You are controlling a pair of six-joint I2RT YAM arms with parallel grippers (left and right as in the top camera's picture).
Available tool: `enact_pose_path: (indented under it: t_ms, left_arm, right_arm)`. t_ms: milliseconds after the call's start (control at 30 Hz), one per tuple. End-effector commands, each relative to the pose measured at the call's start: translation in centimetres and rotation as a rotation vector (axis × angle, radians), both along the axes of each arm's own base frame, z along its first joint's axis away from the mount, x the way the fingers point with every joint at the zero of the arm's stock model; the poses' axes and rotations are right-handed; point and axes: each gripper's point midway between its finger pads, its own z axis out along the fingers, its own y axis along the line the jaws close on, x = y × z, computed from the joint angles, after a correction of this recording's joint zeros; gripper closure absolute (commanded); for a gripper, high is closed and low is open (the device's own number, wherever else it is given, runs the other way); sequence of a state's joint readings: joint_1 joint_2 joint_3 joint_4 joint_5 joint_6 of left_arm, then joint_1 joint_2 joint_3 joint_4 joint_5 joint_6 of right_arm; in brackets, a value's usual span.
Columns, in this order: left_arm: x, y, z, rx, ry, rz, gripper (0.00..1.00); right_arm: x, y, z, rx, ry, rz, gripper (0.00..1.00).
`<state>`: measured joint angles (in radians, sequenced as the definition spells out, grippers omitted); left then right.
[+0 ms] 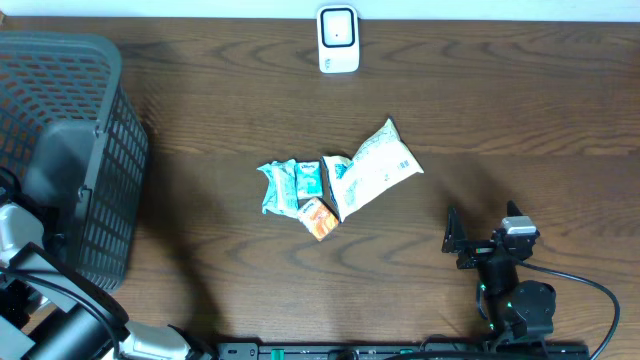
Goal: Scan the item barcode
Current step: 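Grasp the green Zam-Buk ointment tin inside the basket with the left gripper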
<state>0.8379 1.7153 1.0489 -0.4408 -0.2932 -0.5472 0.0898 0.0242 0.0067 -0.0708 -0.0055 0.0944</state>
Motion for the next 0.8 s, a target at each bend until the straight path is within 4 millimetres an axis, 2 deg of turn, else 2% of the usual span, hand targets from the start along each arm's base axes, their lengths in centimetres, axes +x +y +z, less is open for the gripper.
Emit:
enact_pose_path:
  t_ms: [0,267,400,600,767]
  left_arm:
    - [-0.2,0.2,-0.9,-0.008,0.012,0.015,0.14]
    - [0.1,0.2,-0.9,-0.012,0.01,-0.013,0.14]
    - [1.3,-0.5,-0.8,-0.05,-0.053,-0.046,0.14]
    - [1.4,-0.4,0.8,-0.016,-0.048,-0.103,0.1]
    - [0.9,-0.5,0.2,-0.031,-0.021,-0.097,0.1]
  right_arm:
    - [0.0,0.0,-0.1,-0.006,0.001,0.001,0.01]
    - [0.0,0.0,-0.1,-0.006,0.001,0.001,0.01]
    - [0.0,0.0,-0.1,-0.006,0.001,0.001,0.01]
    - [0.0,0.0,-0.1,-0.006,0.001,0.001,0.01]
    - [0.0,0.0,-0.1,-0.006,0.001,0.001,0.01]
